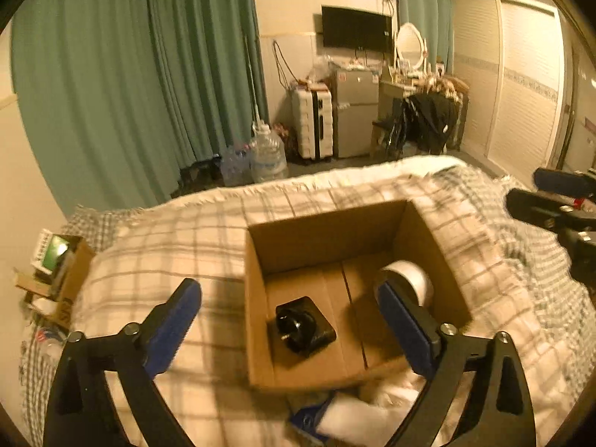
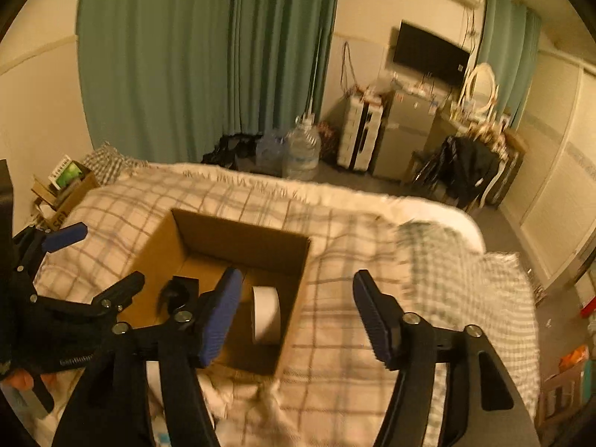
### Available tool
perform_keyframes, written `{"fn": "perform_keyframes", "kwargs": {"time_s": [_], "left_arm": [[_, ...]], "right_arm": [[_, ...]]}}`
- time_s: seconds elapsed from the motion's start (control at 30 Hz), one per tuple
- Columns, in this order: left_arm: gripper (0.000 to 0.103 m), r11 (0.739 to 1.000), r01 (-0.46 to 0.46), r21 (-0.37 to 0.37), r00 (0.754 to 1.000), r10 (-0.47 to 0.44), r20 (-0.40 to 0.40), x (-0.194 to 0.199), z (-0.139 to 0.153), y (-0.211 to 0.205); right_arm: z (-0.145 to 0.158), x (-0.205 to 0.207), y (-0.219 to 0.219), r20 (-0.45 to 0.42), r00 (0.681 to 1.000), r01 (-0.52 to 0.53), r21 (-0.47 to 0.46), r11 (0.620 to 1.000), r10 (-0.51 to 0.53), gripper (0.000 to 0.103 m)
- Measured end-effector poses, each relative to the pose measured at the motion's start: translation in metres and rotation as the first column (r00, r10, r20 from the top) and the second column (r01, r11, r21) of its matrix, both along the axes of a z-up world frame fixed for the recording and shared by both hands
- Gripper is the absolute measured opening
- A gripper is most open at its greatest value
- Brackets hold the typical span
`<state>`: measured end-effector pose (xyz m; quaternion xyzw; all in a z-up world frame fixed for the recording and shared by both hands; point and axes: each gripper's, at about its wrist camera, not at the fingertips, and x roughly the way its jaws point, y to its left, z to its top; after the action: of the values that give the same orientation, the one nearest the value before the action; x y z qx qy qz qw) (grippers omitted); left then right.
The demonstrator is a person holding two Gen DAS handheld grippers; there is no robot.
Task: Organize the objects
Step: 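Grasp the white plush toy with the left tool while the right tool grasps a white stick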
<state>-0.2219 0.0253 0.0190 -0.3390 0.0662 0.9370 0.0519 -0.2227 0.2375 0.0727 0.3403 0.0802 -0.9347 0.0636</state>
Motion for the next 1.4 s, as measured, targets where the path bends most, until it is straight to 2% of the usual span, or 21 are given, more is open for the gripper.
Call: {"fn": "perform_keyframes", "kwargs": {"time_s": [0.17,0.27,0.37,0.5,0.57,0.73,0.9,1.07,1.2,1.3,1.37,1.4], "left_arm": [[0.103,0.999,-0.009,0.037,1.000,0.010,-0.027,0.049,0.039,-0.012],[0.103,0.999,-0.013,0.037,1.000,0.014,-0.027,0.078,0.053,-0.018],[0.103,0.999,-0.010,0.033,0.999,0.012,-0.039,0.104,0.060,-0.016],[0.103,1.000,-0.019,0.021,0.998,0.020,-0.054,0.140,0.054,-0.018],[0.103,1.000,-0.012,0.029,0.999,0.014,-0.045,0.153,0.041,-0.018],[0.103,0.998,-0.053,0.035,0.999,0.053,-0.011,0.166,-0.008,-0.020],[0.103,0.994,-0.112,0.004,0.992,0.112,0.054,0.153,-0.062,-0.025],[0.103,0.988,-0.151,-0.008,0.985,0.152,0.077,0.147,-0.091,-0.039],[0.103,0.986,-0.165,0.007,0.982,0.163,0.098,0.146,-0.101,-0.047],[0.103,0.986,-0.167,0.018,0.981,0.164,0.105,0.146,-0.104,-0.048],[0.103,0.987,-0.159,0.016,0.982,0.157,0.107,0.146,-0.106,-0.046],[0.103,0.988,-0.156,0.013,0.982,0.154,0.108,0.146,-0.106,-0.045]], "right_arm": [[0.056,0.063,-0.001,-0.070,0.997,-0.013,0.032,0.999,0.015,0.074],[0.078,0.097,-0.003,-0.099,0.995,-0.022,0.036,0.999,0.025,0.080],[0.091,0.133,-0.010,-0.123,0.991,-0.046,0.044,0.998,0.051,0.083],[0.082,0.167,-0.021,-0.139,0.987,-0.068,0.053,0.996,0.075,0.086],[0.065,0.182,-0.026,-0.125,0.988,-0.081,0.050,0.995,0.087,0.086],[-0.009,0.191,-0.038,-0.066,0.997,-0.043,0.076,0.996,0.048,0.086],[-0.077,0.177,-0.038,0.046,0.999,-0.001,0.044,0.999,-0.001,0.086],[-0.137,0.162,-0.045,0.185,0.983,-0.016,0.035,0.999,0.009,0.085],[-0.169,0.154,-0.059,0.281,0.958,-0.066,0.030,0.997,0.055,0.064],[-0.186,0.151,-0.068,0.326,0.941,-0.103,0.039,0.994,0.085,0.057],[-0.197,0.147,-0.069,0.359,0.930,-0.102,0.056,0.993,0.075,0.048],[-0.199,0.146,-0.068,0.367,0.927,-0.099,0.053,0.994,0.073,0.036]]}}
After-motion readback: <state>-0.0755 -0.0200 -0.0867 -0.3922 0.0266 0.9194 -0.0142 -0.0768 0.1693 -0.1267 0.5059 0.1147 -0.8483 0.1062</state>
